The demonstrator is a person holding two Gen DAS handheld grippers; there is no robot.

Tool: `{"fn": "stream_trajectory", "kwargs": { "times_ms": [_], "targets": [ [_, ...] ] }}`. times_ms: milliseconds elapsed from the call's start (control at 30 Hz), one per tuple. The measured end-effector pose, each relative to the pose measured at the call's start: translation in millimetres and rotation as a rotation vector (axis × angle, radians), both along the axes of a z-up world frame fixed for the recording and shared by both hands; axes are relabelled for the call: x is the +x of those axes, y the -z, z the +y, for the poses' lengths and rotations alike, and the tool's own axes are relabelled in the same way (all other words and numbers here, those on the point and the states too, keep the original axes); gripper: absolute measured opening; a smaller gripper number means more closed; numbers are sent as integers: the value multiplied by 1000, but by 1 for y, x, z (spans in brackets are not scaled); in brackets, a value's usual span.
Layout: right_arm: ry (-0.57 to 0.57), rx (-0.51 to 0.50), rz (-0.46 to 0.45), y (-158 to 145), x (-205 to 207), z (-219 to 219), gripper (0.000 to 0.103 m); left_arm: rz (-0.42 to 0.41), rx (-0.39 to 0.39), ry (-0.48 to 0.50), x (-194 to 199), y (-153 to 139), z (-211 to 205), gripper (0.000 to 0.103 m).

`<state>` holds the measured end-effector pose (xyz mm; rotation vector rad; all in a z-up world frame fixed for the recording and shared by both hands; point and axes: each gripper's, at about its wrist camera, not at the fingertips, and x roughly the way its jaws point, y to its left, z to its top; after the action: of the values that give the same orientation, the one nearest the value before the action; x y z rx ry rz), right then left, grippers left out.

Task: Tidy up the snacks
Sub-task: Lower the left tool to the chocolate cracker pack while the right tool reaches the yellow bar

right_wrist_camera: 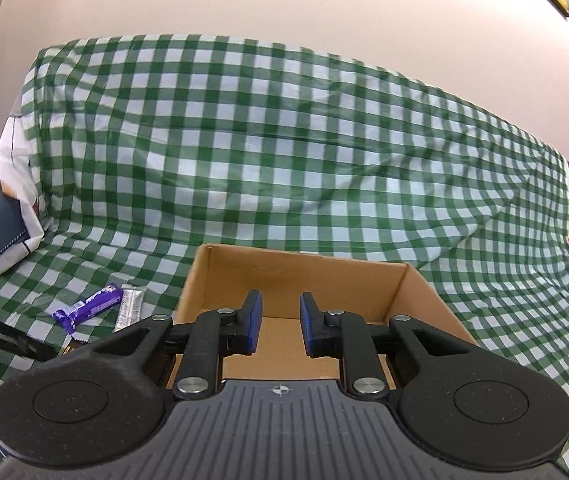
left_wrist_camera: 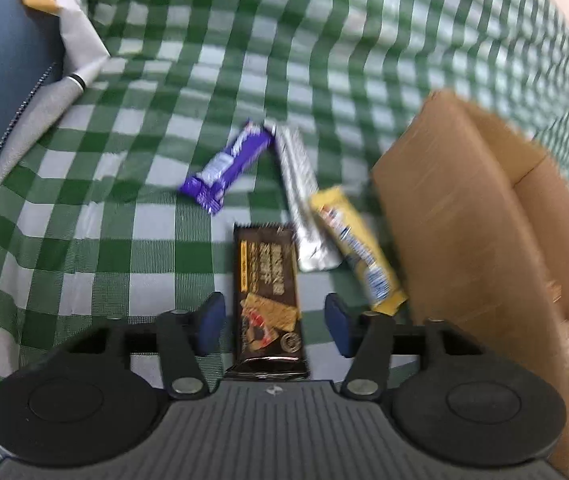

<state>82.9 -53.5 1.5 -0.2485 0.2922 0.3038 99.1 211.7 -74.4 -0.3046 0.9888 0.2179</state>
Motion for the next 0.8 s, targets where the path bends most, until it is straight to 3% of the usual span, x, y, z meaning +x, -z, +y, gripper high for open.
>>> {"fn": "stream_trajectory", "kwargs": {
  "times_ms": [67,233,300,333,400,533,700,800],
  "targets": [
    [7,-31,15,3,3,7,22,31,23,7,8,8,-5,70],
    [-1,-77,27,8,2,22,24,92,54,-4,22,25,-12,69],
    [-20,-98,18,12,-3,30,25,113,61,-9,25,28,-9,59],
    [-34,-113,12,14,-7,35,26,115,68,-12,25,27,-7,46],
    [-61,-140,-11,18,-16,44,26,117,68,-62,19,23,6,42],
    [-120,-200,-66,24,-38,68,27,124,2,-209,-2,17,42,40],
    [-170,-294,-89,40,-56,107,32,131,-76,-288,-23,11,64,40],
    [-158,-346,-51,53,-52,127,32,126,-143,-328,-33,8,72,40]
  ]
}}
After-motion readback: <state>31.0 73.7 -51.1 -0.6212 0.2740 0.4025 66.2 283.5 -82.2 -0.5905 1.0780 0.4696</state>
